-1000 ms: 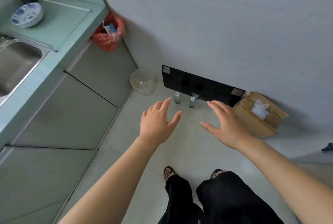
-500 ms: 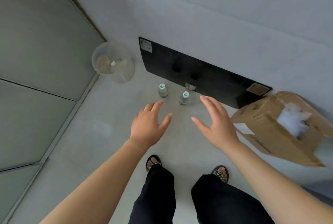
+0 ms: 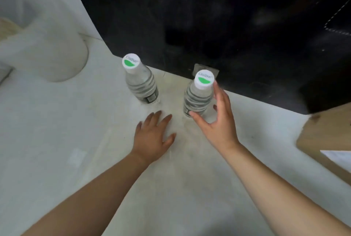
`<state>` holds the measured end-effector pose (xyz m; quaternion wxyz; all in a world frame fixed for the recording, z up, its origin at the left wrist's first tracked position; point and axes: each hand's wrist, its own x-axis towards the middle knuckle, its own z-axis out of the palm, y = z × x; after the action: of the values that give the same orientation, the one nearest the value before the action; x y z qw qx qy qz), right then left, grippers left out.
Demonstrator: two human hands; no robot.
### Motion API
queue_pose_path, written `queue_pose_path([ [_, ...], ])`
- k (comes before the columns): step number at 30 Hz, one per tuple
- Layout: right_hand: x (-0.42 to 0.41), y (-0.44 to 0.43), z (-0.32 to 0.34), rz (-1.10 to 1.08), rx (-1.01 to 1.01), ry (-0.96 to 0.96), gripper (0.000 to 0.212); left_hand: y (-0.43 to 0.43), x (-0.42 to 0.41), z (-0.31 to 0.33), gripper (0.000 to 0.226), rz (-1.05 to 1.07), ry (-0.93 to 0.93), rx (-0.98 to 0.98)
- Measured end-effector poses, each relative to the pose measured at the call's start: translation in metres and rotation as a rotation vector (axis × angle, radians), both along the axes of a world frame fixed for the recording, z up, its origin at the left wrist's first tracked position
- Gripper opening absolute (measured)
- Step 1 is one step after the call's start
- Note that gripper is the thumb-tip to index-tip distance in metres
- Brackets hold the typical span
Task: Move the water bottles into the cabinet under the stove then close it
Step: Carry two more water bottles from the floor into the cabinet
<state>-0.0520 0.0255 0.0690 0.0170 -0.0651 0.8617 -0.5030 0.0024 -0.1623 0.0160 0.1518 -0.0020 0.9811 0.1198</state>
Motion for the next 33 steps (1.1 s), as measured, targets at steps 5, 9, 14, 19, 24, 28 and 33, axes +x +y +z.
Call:
queue_pose_path([
  [5,-0.004,-0.015,-0.009,-0.061,-0.128,-0.011,0.086,-0.002,0.009,-0.023,0.066,-0.073,0.0,-0.068],
  [9,-0.016,-0.019,-0.007,-0.055,-0.138,0.006,0.083,-0.003,0.01,-0.029,0.061,-0.063,0.049,-0.059],
  [14,-0.005,-0.013,0.0,-0.081,-0.108,0.042,0.086,-0.004,0.012,-0.035,0.061,-0.055,0.065,-0.051],
  [19,0.021,-0.007,-0.015,-0.016,0.048,-0.022,0.09,-0.009,0.011,-0.024,0.061,-0.078,0.009,-0.004],
  [24,0.026,-0.008,-0.03,0.007,0.163,-0.021,0.077,-0.037,0.017,0.001,0.06,-0.044,0.087,0.029],
  [28,0.024,-0.004,-0.029,-0.062,0.161,-0.045,0.075,-0.059,0.006,0.031,0.06,0.232,0.22,0.089],
  [33,0.024,0.001,-0.024,-0.114,0.109,-0.13,0.074,-0.06,-0.038,0.049,0.063,0.328,0.351,0.296],
])
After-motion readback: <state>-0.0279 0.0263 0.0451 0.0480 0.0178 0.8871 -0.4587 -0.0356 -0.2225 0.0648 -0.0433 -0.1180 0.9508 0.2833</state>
